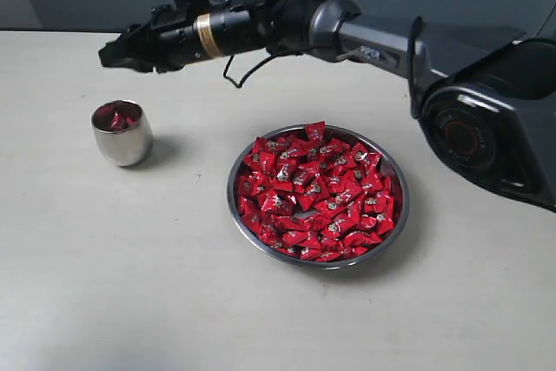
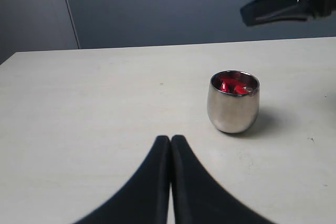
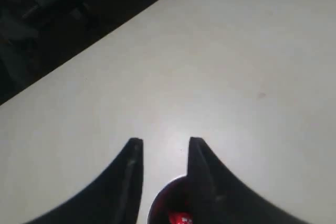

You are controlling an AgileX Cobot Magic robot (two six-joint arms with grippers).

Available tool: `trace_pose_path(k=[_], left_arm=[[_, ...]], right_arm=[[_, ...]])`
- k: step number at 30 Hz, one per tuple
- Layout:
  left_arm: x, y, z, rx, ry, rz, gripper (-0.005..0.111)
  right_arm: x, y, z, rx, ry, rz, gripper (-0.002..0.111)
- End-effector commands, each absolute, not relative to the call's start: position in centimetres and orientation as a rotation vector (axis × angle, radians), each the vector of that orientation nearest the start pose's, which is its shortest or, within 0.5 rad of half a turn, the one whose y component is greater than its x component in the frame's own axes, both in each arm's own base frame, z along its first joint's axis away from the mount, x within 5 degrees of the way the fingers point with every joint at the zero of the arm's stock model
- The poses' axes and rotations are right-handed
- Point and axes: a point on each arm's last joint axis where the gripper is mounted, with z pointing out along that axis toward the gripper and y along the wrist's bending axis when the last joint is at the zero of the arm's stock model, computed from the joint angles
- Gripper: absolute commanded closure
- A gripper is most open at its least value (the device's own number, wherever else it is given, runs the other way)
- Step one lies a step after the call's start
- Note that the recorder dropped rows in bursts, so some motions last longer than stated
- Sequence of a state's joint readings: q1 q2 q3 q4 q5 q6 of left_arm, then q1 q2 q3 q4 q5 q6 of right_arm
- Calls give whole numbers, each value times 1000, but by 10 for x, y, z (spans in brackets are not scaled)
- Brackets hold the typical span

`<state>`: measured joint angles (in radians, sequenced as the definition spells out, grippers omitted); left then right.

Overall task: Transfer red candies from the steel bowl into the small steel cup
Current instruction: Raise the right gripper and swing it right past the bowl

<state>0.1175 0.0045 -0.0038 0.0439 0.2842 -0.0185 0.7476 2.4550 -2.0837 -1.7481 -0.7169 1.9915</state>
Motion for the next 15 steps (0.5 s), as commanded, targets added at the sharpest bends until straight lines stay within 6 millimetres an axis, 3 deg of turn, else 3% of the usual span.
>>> trace_pose_path(k=[1, 9, 15], left_arm=[[54, 8, 187, -93, 1767, 114, 106], [54, 8, 187, -93, 1767, 114, 106], [54, 8, 187, -93, 1767, 114, 106]], right_arm=[[380, 393, 235, -1018, 1800, 1300, 101], [400, 355, 269, -901, 1820, 1348, 105], [410, 331, 279, -772, 1851, 1246, 109]])
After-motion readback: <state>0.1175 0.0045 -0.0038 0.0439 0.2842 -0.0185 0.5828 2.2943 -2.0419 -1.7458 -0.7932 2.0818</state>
